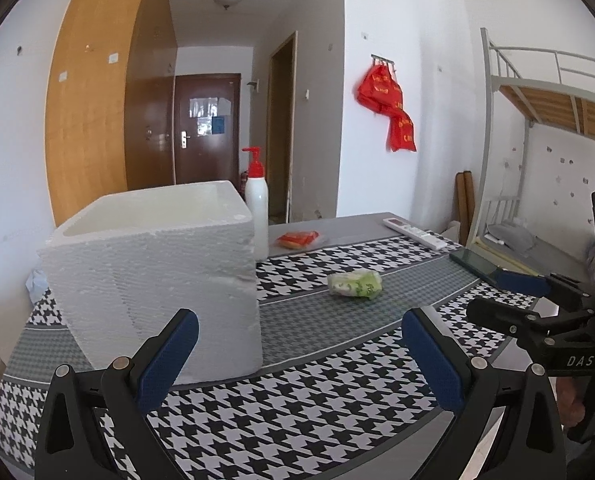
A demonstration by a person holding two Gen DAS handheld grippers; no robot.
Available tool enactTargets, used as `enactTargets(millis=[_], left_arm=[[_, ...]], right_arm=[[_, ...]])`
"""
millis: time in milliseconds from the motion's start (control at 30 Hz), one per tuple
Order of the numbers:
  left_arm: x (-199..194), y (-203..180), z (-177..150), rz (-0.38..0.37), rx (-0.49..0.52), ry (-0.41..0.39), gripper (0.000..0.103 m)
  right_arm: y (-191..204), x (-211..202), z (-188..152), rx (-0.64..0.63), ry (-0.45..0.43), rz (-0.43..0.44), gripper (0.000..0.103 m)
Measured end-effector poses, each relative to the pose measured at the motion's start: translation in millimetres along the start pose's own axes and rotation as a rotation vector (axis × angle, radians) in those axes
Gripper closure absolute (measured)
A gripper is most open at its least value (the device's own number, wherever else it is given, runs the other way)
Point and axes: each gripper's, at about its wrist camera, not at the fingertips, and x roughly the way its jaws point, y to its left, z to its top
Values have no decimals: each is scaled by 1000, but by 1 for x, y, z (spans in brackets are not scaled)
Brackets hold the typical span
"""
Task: Organize soft objects
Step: 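Withdraw both tools from the foam box back over the table, then move the right tool toward the white plastic stick while the left tool approaches the green-wrapped packet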
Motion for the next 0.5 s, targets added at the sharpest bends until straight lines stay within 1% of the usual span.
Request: enactTargets(millis=[500], left_arm=[[12, -20, -1, -56, 37, 33, 1]], right_arm=[[-15, -12, -10, 33, 4, -47, 11]])
